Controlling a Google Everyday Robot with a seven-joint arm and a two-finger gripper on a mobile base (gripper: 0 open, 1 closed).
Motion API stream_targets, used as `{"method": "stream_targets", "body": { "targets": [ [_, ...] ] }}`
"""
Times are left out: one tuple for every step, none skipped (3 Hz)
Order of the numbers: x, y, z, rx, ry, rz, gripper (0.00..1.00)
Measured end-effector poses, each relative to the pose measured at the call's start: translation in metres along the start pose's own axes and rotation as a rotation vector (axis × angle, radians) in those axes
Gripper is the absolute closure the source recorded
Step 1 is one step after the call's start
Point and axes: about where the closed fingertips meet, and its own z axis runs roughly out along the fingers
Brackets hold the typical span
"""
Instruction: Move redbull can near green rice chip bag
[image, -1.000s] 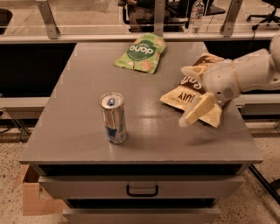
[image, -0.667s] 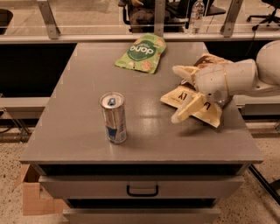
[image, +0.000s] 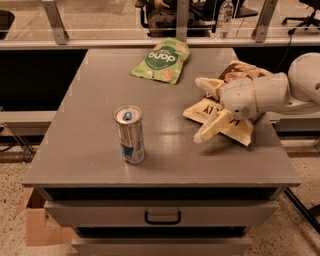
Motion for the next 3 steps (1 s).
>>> {"method": "stream_targets", "body": {
  "targets": [
    [-0.009, 0.011, 0.022, -0.013, -0.089, -0.004, 0.0],
    [-0.022, 0.029, 0.049, -0.041, -0.185, -0.005, 0.0],
    [-0.045, 0.047, 0.064, -0.038, -0.207, 0.017, 0.0]
  ]
}}
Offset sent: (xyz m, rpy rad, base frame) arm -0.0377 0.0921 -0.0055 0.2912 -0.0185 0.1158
